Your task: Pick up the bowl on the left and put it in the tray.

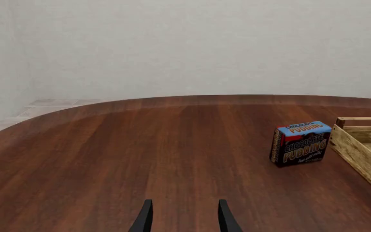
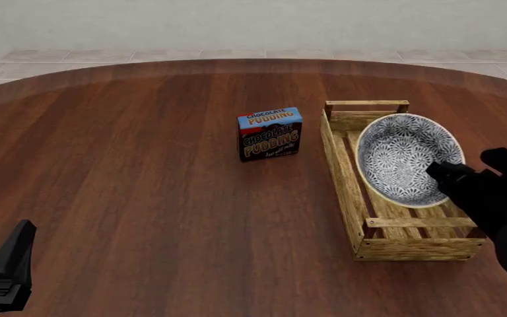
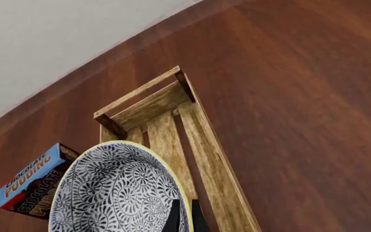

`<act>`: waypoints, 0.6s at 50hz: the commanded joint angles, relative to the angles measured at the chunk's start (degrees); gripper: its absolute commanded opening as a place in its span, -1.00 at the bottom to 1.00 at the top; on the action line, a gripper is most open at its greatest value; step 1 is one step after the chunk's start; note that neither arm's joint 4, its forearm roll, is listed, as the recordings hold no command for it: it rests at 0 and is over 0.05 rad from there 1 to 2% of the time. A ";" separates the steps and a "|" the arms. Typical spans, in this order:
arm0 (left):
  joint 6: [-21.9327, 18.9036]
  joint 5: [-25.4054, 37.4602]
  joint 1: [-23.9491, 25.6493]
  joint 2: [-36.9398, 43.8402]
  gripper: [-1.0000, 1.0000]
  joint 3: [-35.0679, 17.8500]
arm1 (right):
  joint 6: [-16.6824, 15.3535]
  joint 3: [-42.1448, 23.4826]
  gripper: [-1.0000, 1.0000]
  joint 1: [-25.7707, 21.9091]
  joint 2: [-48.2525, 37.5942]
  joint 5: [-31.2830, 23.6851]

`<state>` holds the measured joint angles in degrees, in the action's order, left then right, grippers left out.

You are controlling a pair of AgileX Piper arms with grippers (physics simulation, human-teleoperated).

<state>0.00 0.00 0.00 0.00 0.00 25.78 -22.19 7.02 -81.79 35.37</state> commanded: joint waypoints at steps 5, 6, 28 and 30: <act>0.00 0.00 0.00 0.00 1.00 0.00 | -0.34 -1.14 -1.00 0.40 -1.87 0.96; 0.00 0.00 0.00 0.00 1.00 0.00 | -0.52 -1.26 -1.00 0.45 -1.90 0.95; 0.00 0.00 0.00 0.00 1.00 0.00 | -1.10 -2.48 -1.00 1.10 -4.59 1.97; 0.00 0.00 0.00 0.00 1.00 0.00 | -1.12 -2.53 -1.00 1.02 -4.60 1.96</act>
<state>0.00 0.00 0.00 0.00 0.00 24.47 -24.06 8.06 -85.77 36.91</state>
